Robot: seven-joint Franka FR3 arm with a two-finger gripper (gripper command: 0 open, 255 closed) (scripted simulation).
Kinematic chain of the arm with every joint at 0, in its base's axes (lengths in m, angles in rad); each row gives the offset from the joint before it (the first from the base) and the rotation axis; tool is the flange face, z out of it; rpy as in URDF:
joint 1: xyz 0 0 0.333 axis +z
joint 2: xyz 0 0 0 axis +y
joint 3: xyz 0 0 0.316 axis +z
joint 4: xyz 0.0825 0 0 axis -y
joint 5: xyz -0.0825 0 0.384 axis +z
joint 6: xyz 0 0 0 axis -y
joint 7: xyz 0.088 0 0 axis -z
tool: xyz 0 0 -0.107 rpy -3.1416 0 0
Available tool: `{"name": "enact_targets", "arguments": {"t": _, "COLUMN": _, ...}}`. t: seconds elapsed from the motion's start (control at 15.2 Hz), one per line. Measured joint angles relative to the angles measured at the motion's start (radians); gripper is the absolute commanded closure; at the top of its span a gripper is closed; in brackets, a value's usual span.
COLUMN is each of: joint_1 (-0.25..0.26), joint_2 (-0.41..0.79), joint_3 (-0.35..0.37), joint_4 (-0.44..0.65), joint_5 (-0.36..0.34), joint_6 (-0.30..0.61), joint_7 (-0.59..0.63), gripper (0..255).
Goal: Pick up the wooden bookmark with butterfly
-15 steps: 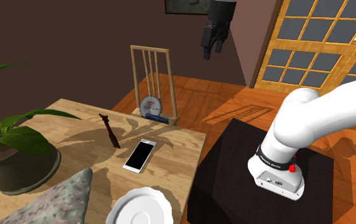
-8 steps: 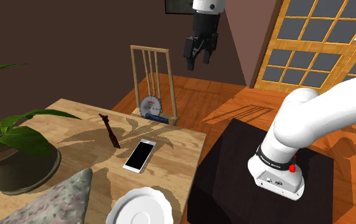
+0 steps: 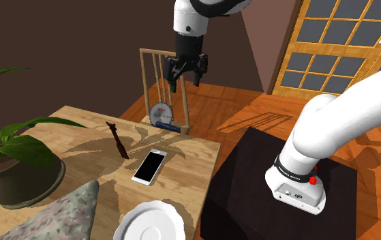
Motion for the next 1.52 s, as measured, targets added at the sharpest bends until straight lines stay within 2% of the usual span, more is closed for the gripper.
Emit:
{"name": "enact_targets", "arguments": {"t": 0.4, "joint_1": -0.018, "joint_2": 0.177, "joint_3": 0.114, "joint_4": 0.084, "joint_5": 0.022, "joint_6": 0.12, "joint_7": 0.206, "gripper": 0}}
{"name": "enact_targets", "arguments": {"t": 0.73, "joint_1": -0.031, "joint_2": 0.364, "joint_3": 0.204, "joint_4": 0.2, "joint_5": -0.017, "joint_6": 0.211, "joint_7": 0.401, "gripper": 0}}
{"name": "enact_targets", "arguments": {"t": 1.06, "joint_1": -0.026, "joint_2": 0.563, "joint_3": 0.257, "joint_4": 0.34, "joint_5": -0.106, "joint_6": 0.277, "joint_7": 0.597, "gripper": 0}}
{"name": "enact_targets", "arguments": {"t": 1.39, "joint_1": 0.03, "joint_2": 0.79, "joint_3": 0.262, "joint_4": 0.535, "joint_5": -0.231, "joint_6": 0.306, "joint_7": 0.799, "gripper": 0}}
{"name": "enact_targets", "arguments": {"t": 1.52, "joint_1": 0.043, "joint_2": 0.828, "joint_3": 0.257, "joint_4": 0.565, "joint_5": -0.249, "joint_6": 0.314, "joint_7": 0.83, "gripper": 0}}
